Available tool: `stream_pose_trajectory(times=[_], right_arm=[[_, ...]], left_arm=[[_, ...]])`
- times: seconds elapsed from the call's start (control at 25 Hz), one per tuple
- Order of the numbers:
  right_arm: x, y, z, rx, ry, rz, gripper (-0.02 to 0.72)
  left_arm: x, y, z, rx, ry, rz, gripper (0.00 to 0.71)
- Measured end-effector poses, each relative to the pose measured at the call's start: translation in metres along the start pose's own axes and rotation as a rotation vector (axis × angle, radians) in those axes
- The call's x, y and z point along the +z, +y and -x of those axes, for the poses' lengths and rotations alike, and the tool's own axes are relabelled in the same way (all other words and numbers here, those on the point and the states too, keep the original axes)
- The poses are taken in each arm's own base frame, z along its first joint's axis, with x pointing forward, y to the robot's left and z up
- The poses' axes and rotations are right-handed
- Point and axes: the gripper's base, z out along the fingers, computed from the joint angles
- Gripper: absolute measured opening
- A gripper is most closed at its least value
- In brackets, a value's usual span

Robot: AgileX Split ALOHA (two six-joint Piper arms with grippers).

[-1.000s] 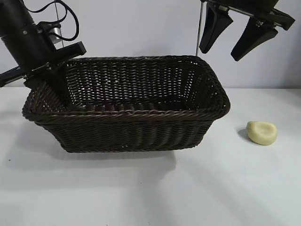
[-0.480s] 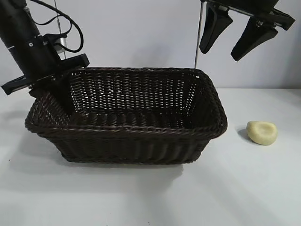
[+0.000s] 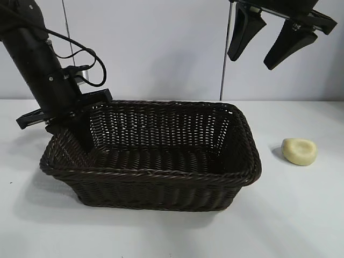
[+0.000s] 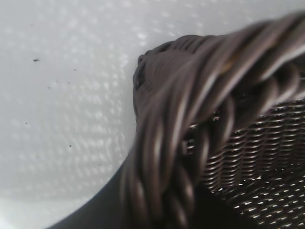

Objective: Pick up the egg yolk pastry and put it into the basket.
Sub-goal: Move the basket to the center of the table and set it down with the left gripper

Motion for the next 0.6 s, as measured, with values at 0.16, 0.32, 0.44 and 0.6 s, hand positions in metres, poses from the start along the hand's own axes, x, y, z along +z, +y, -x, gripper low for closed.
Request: stream_pose_trajectory(times=[0.16, 0.32, 0.44, 0.6], right_arm=[[0.0, 0.0, 0.0, 0.0, 0.0, 0.0, 0.496], [0.0, 0.0, 0.0, 0.0, 0.0, 0.0, 0.496], [0.0, 0.0, 0.0, 0.0, 0.0, 0.0, 0.496], [0.0, 0.0, 0.0, 0.001, 0.0, 0.0, 0.496]], left_arm=[[0.0003, -0.0001, 0.0002, 0.001, -0.002, -0.003, 0.127], [-0.0001, -0.001, 0.0014, -0.003, -0.012, -0.011, 0.372], [-0.0001, -0.0008, 0.0012, -0.002, -0.011, -0.008, 0.515], [-0.0005, 0.0002, -0.0006, 0.009, 0.012, 0.005, 0.558]])
